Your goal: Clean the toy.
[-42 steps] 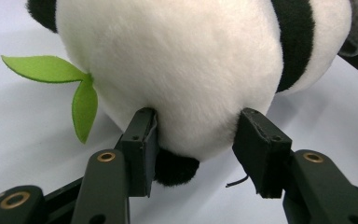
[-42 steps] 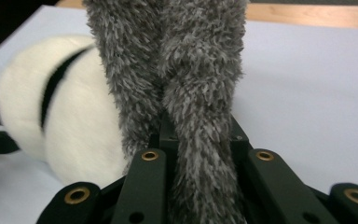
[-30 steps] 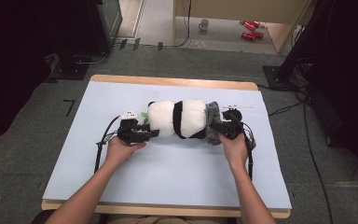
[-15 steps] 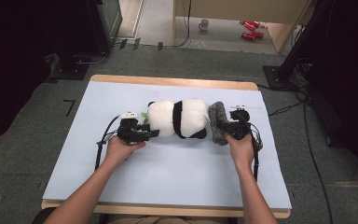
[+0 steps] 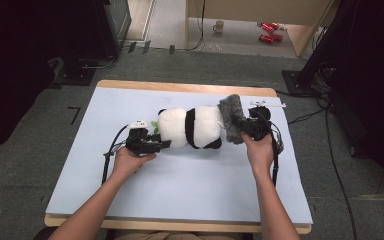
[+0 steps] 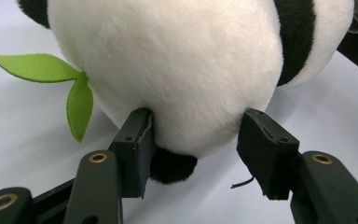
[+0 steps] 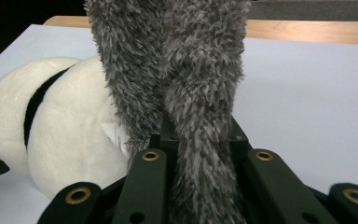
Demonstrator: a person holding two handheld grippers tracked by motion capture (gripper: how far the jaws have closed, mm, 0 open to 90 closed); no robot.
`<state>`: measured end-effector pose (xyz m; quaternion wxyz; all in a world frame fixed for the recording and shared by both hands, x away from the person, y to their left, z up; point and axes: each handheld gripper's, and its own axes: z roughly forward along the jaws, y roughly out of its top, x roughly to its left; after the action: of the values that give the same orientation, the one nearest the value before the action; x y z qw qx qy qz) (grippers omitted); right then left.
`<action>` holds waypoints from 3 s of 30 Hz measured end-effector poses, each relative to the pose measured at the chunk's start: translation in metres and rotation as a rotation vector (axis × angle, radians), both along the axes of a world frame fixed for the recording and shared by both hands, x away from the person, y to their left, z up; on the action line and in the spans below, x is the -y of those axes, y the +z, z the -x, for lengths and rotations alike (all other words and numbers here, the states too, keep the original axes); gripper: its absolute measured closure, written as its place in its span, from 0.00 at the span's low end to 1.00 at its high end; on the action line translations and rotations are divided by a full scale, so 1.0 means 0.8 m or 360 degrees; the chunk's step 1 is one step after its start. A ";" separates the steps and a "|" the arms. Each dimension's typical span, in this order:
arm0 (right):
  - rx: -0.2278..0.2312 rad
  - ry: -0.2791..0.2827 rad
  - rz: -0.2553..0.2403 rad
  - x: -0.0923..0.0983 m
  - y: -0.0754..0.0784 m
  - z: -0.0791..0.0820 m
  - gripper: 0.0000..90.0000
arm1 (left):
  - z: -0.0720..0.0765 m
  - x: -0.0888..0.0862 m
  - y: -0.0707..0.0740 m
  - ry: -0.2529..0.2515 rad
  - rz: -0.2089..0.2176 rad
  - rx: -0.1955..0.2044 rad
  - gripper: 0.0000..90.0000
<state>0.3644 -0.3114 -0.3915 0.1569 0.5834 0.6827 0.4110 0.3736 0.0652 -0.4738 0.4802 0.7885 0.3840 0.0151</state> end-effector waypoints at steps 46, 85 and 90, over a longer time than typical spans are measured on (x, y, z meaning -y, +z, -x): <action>0.0014 0.0301 0.0029 -0.058 0.016 0.037 0.85 | 0.006 0.008 0.011 -0.0007 -0.0049 0.0033 0.58; 0.0071 0.0241 0.0063 -0.062 0.008 0.014 0.85 | -0.001 0.018 0.002 -0.0005 0.0014 0.0034 0.83; 0.0121 0.0325 0.0024 -0.083 0.032 0.033 0.85 | 0.014 0.017 0.031 -0.0060 0.0128 -0.0142 0.84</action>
<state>0.3376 -0.2454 -0.3658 0.1444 0.4937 0.7352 0.4414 0.3621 0.0518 -0.4489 0.4941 0.7756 0.3903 -0.0446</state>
